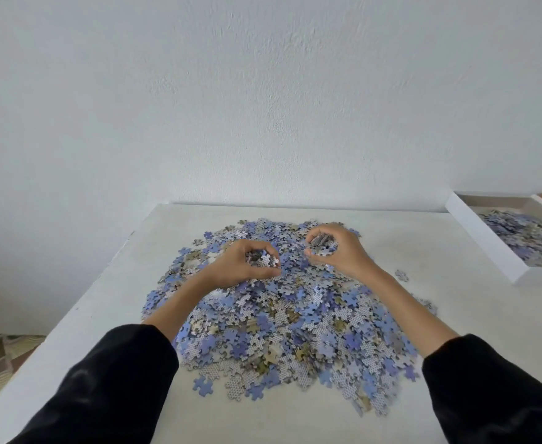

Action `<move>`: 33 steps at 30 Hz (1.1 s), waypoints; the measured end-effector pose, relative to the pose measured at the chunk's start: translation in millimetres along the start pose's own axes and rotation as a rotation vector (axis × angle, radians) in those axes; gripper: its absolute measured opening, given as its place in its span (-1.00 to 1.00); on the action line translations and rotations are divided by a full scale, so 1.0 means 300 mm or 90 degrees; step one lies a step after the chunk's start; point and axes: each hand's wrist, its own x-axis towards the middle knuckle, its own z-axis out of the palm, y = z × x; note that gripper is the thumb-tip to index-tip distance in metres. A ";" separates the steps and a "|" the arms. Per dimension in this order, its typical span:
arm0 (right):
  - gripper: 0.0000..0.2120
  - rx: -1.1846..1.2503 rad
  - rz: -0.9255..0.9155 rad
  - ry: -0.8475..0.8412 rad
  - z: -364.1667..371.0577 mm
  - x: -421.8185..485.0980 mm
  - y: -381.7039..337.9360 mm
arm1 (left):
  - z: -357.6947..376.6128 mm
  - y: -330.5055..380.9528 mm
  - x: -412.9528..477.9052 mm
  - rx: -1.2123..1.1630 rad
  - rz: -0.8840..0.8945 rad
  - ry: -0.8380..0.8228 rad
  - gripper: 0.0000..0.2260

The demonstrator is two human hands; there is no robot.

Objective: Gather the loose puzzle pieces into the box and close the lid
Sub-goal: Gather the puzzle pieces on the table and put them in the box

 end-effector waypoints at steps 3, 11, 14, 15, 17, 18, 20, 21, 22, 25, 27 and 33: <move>-0.83 -0.013 -0.006 0.000 -0.065 -0.006 0.018 | 0.048 0.051 0.037 -0.007 0.007 -0.002 -0.87; -0.85 -0.024 -0.033 0.011 -0.295 -0.020 0.104 | 0.224 0.198 0.173 -0.040 0.040 -0.033 -0.89; -0.86 -0.018 -0.024 0.019 -0.392 -0.034 0.152 | 0.305 0.250 0.242 -0.041 0.058 -0.048 -0.91; -0.87 -0.005 -0.014 0.023 -0.427 -0.040 0.170 | 0.331 0.267 0.269 -0.039 0.066 -0.054 -0.91; -0.86 0.023 0.008 0.036 -0.500 -0.057 0.214 | 0.383 0.305 0.326 -0.040 0.076 -0.074 -0.91; -0.85 0.026 0.014 0.045 -0.538 -0.068 0.239 | 0.408 0.324 0.356 -0.043 0.078 -0.087 -0.92; -0.81 0.018 0.023 0.062 -0.616 -0.091 0.290 | 0.456 0.361 0.419 -0.041 0.080 -0.115 -0.93; -0.81 0.013 0.027 0.070 -0.656 -0.104 0.315 | 0.480 0.379 0.453 -0.037 0.079 -0.130 -0.93; -0.81 0.011 0.032 0.078 -0.696 -0.118 0.342 | 0.505 0.397 0.487 -0.032 0.079 -0.145 -0.93; -0.77 -0.007 0.043 0.097 -0.818 -0.157 0.425 | 0.590 0.458 0.592 -0.032 0.092 -0.173 -0.93; -0.79 -0.020 0.058 0.106 -0.894 -0.183 0.482 | 0.654 0.498 0.665 -0.041 0.098 -0.185 -0.92; -0.82 -0.082 0.103 0.110 -1.086 -0.234 0.656 | 0.855 0.604 0.883 -0.041 0.124 -0.230 -0.87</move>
